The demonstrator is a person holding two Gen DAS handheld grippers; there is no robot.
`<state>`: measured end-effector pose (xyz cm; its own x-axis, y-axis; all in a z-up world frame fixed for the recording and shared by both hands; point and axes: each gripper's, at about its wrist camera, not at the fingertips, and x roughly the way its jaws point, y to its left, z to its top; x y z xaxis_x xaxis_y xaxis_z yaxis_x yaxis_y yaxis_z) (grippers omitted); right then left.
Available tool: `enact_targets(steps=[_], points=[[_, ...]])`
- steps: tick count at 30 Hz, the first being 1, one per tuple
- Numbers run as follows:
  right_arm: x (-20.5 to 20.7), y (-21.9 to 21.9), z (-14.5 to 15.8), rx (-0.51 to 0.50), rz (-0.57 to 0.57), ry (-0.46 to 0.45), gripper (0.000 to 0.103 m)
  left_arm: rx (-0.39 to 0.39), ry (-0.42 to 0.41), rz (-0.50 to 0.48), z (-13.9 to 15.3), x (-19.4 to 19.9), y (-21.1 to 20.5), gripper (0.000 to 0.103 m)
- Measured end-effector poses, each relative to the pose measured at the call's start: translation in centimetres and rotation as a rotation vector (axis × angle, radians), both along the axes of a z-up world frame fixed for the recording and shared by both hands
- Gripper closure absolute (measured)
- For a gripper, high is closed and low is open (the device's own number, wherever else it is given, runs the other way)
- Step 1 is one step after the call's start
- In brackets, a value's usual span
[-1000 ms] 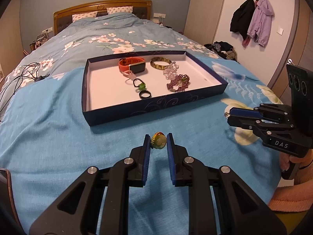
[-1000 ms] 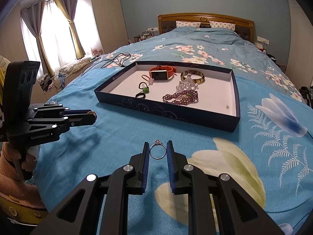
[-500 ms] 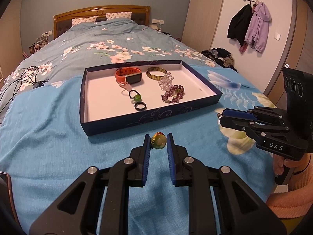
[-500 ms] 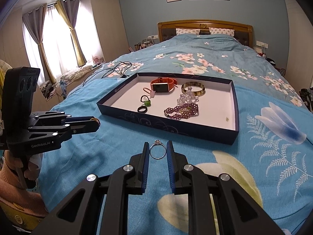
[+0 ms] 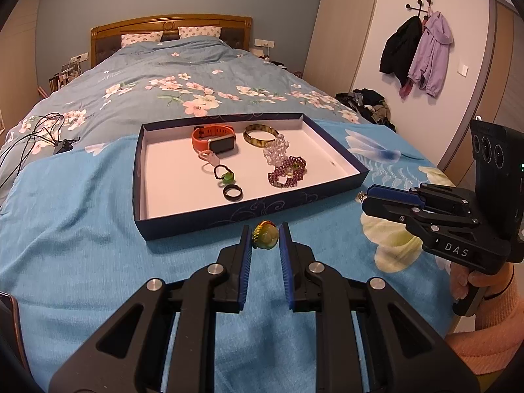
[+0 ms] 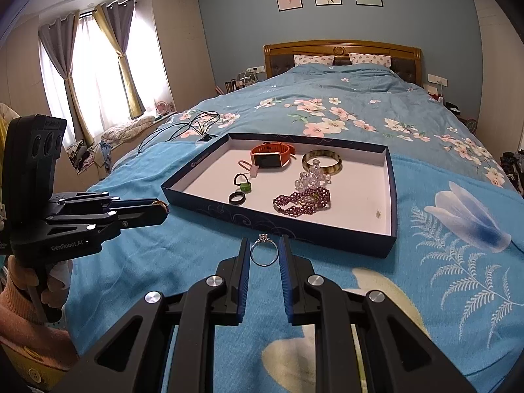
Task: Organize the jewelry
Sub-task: 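Grasp the silver ring with the right tool while the left tool grasps the yellow-green ring, then carry the silver ring and yellow-green ring toward the box lid with both tools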
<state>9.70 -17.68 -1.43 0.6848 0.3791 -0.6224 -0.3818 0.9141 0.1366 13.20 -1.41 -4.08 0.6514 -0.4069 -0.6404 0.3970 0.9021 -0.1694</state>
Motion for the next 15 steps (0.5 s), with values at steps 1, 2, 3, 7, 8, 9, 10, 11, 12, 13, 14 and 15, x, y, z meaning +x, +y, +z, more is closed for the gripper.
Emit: enact_targets(steps=[1,2,3,7,8,9,10,11,12,13,14,15], points=[[0.02,-0.03,0.01,0.002,0.0,0.0,0.087,-0.002,-0.001,0.0,0.03,0.06,0.03,0.086],[0.1,-0.05,0.05,0.002,-0.002,-0.003,0.087,-0.003,-0.002,0.0,0.08,0.11,0.01,0.086],[0.09,-0.08,0.09,0.003,-0.003,-0.005,0.087,-0.005,-0.002,0.0,0.13,0.15,-0.02,0.086],[0.09,-0.17,0.19,0.005,-0.004,-0.008,0.087,-0.008,-0.003,-0.002,0.21,0.31,-0.15,0.086],[0.14,-0.19,0.24,0.005,-0.004,-0.011,0.087,-0.009,-0.004,-0.002,0.23,0.29,-0.18,0.086],[0.24,-0.16,0.3,0.006,-0.004,-0.012,0.087,-0.009,-0.005,-0.001,0.25,0.31,-0.22,0.086],[0.32,-0.17,0.36,0.007,-0.005,-0.013,0.087,-0.011,-0.005,-0.001,0.28,0.34,-0.22,0.086],[0.4,-0.17,0.41,0.007,-0.006,-0.015,0.087,-0.011,-0.006,-0.001,0.32,0.36,-0.27,0.086],[0.49,-0.2,0.45,0.008,-0.007,-0.016,0.087,-0.01,-0.006,0.0,0.33,0.38,-0.31,0.086],[0.56,-0.22,0.45,0.01,-0.007,-0.016,0.087,-0.011,-0.007,0.001,0.35,0.38,-0.25,0.086],[0.59,-0.25,0.49,0.01,-0.008,-0.018,0.087,-0.012,-0.007,0.001,0.4,0.43,-0.23,0.086],[0.66,-0.25,0.51,0.01,-0.008,-0.019,0.087,-0.013,-0.009,0.001,0.45,0.49,-0.22,0.086]])
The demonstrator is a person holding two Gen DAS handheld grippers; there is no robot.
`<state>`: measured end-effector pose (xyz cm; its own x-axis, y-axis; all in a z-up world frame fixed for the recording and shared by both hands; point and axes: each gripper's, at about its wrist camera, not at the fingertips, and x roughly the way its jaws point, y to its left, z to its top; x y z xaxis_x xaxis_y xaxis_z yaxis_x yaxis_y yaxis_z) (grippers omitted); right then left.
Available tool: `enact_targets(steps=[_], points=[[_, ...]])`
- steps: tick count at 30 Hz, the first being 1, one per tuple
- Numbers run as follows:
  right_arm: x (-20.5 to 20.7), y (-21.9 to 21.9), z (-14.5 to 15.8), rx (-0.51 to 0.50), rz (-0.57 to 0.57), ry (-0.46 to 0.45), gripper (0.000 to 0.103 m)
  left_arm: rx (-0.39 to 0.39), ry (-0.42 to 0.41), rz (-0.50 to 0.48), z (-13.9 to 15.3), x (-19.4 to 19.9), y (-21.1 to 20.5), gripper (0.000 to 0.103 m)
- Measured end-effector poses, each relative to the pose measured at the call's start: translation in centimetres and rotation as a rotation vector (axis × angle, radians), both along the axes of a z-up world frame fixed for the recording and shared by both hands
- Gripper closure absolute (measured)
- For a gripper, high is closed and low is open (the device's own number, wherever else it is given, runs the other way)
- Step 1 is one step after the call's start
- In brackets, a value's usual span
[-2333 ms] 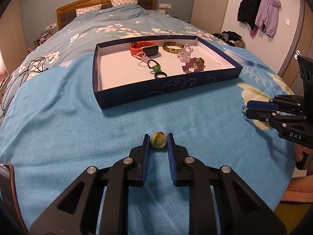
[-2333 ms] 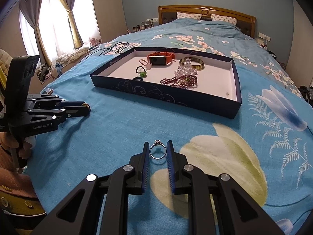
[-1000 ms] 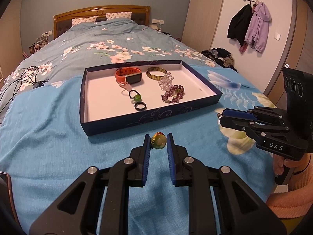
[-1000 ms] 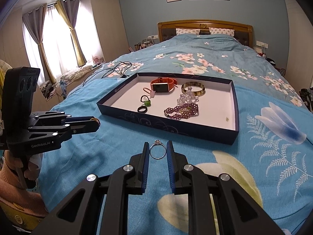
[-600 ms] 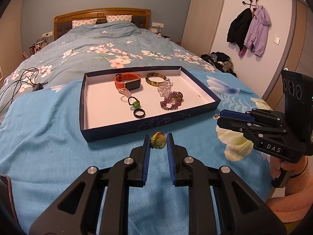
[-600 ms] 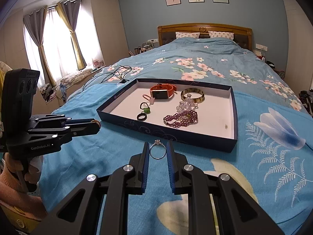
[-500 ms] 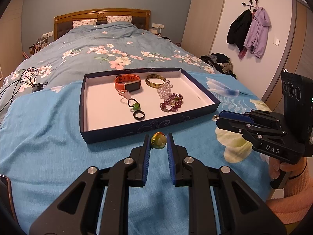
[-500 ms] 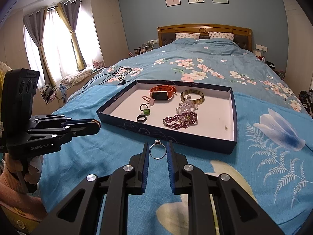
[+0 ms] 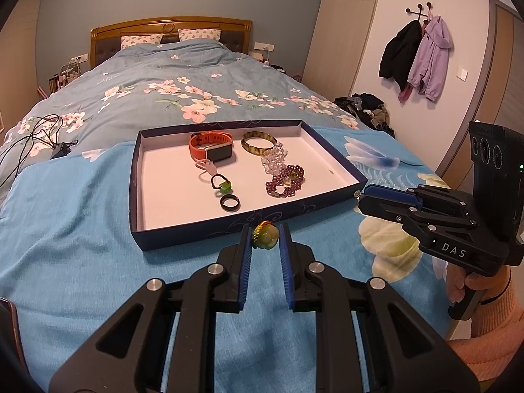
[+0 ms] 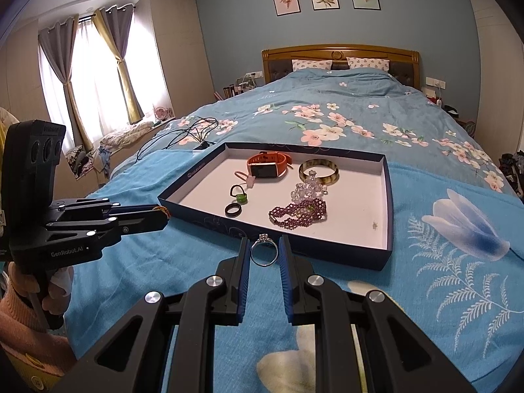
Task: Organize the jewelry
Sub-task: 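Carry the silver ring and yellow-green ring toward the box lid with both tools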
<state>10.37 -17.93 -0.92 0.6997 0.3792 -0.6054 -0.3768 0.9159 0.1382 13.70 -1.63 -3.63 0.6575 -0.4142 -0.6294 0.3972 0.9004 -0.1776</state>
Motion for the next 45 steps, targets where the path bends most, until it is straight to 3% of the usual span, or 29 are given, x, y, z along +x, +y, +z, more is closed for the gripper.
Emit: enact_targets(steps=[45], points=[[2.4,0.3,0.8,0.012,-0.004,-0.008,0.087,0.001,-0.017,0.006,1.4,2.5,-0.8,0.086]])
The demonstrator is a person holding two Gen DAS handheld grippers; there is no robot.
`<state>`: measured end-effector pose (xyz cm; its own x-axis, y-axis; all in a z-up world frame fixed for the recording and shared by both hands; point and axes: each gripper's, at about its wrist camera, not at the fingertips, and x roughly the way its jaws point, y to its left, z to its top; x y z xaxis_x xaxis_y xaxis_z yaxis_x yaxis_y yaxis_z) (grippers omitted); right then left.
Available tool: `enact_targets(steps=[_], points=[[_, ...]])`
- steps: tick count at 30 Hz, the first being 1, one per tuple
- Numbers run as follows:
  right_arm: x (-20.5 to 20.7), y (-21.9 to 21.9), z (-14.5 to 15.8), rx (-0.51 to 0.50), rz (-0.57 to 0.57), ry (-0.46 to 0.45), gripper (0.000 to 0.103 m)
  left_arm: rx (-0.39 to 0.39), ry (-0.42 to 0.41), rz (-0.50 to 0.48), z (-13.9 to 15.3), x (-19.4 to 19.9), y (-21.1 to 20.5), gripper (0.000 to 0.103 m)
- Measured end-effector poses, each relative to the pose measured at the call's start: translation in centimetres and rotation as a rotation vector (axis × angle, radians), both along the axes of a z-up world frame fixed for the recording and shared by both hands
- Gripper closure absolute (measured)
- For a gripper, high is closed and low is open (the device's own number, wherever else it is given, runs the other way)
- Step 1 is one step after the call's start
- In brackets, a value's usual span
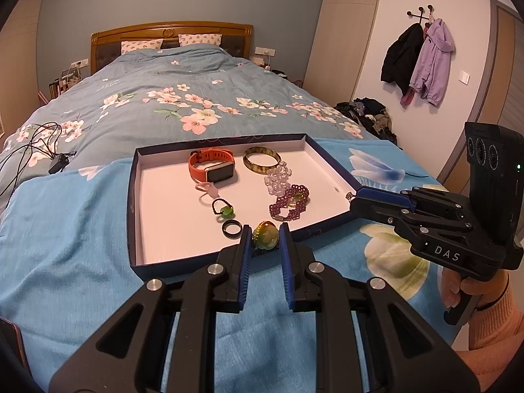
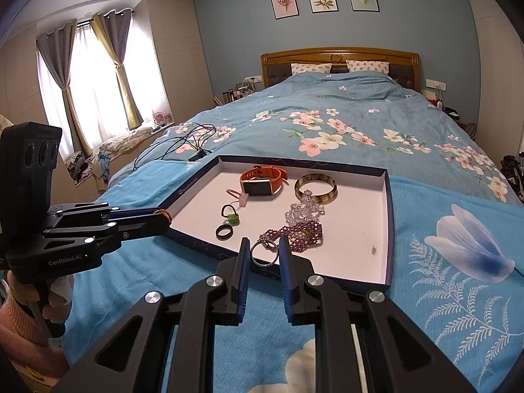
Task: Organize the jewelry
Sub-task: 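Carry the silver ring and yellow-green ring toward the box lid with both tools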
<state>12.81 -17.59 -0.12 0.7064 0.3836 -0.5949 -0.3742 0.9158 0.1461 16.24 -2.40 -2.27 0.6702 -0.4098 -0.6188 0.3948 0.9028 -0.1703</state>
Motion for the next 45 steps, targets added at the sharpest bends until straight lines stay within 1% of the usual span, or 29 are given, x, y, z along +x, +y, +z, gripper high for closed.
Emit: enact_targets(steps=[23,30,45], points=[[1.1,-0.2,-0.2,-0.003,-0.006,0.0,0.087,0.0,0.002,0.005,-0.1,0.4,-0.1,0.086],[1.7,-0.1,-0.4,-0.006,-0.009,0.001,0.087,0.001,0.006,0.009,-0.1,1.4,-0.3,0.086],[2.5,-0.3,-0.9,-0.01,-0.02,0.008,0.087,0.0,0.008,0.011,-0.2,1.8,-0.4,0.086]])
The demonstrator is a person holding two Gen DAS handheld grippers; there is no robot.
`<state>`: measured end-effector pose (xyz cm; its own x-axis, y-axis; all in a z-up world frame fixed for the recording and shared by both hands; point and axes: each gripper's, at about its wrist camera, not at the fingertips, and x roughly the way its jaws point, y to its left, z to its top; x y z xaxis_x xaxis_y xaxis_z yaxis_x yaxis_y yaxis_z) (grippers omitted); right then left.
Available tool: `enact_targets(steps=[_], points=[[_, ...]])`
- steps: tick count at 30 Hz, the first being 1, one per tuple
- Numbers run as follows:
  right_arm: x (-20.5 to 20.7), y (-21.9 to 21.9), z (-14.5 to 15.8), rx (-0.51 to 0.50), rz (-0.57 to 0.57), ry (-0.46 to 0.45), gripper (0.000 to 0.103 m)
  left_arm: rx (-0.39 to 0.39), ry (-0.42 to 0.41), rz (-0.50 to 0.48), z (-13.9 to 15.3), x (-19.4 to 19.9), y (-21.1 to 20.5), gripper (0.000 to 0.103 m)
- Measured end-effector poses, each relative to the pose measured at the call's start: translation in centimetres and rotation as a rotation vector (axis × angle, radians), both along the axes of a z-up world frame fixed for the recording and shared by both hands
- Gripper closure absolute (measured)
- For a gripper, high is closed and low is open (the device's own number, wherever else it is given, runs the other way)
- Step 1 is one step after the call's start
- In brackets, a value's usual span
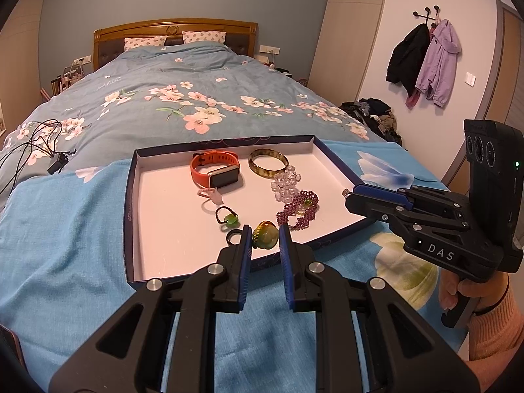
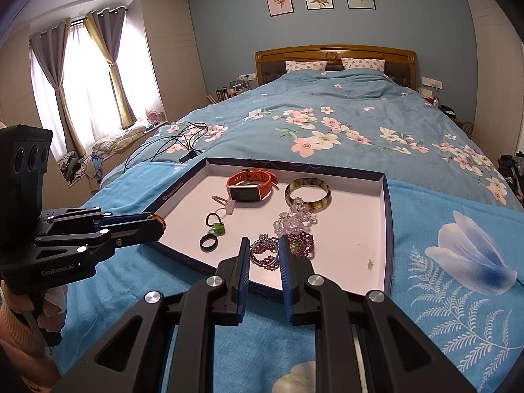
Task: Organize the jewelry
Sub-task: 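Carry the silver ring and yellow-green ring toward the box lid with both tools, then lower the silver ring and yellow-green ring into the box lid with both tools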
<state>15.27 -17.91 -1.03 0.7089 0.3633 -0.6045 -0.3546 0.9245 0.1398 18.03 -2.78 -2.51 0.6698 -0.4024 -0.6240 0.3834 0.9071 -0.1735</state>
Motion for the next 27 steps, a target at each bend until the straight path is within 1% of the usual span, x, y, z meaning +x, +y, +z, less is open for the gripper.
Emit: enact_targets(steps=[27], points=[[0.8,0.1,-0.7,-0.006,-0.006,0.019,0.087,0.001,0.009,0.007,-0.8,0.9,0.2,0.086]])
